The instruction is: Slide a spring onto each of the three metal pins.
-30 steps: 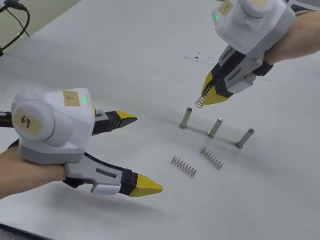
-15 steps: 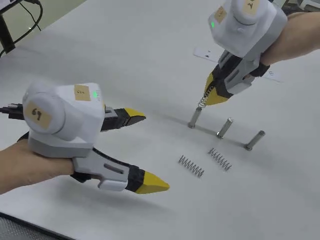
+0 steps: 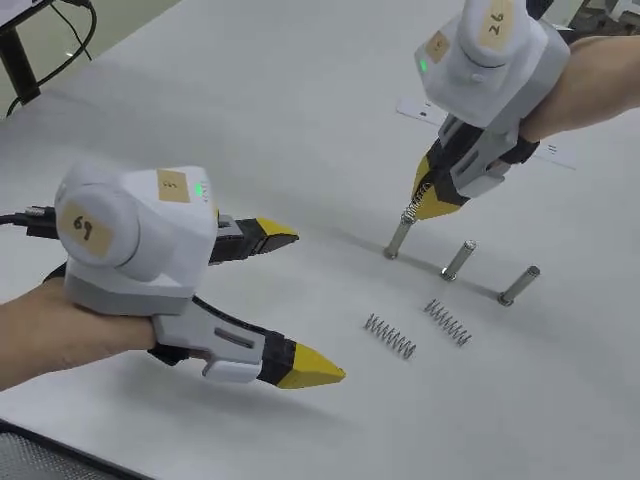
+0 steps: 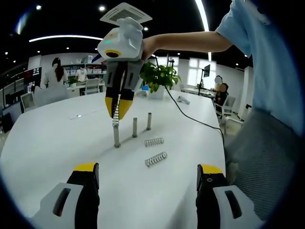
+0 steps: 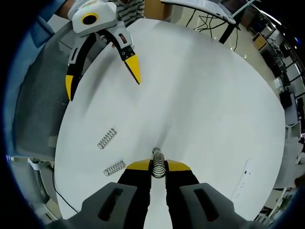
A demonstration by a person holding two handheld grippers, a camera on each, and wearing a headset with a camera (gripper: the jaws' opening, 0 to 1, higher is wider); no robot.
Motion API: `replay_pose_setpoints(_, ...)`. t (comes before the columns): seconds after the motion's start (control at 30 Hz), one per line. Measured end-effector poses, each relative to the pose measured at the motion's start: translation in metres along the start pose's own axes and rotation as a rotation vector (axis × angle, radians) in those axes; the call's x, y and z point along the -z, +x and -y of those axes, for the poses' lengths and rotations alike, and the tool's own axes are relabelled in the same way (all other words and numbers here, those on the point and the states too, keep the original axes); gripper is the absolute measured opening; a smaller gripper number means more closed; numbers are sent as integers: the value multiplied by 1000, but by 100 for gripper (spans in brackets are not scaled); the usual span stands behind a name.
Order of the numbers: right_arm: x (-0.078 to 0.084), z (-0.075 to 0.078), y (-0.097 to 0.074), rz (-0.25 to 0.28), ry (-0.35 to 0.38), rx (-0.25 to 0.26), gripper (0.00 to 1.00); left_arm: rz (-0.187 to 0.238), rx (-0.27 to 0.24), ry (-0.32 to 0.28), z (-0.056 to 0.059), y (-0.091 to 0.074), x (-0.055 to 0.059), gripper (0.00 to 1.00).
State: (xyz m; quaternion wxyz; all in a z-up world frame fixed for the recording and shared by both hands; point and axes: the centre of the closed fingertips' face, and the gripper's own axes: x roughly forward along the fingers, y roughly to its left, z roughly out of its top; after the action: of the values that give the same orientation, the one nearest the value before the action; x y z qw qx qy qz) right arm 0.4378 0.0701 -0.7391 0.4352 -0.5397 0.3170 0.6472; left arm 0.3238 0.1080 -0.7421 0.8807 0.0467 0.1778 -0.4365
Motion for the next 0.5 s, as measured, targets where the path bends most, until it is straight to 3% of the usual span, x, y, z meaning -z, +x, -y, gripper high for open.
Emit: replay_pose_setpoints(0.5, -2, 1, 4, -10, 19, -24, 8, -5, 8, -7, 0, 1, 2, 80)
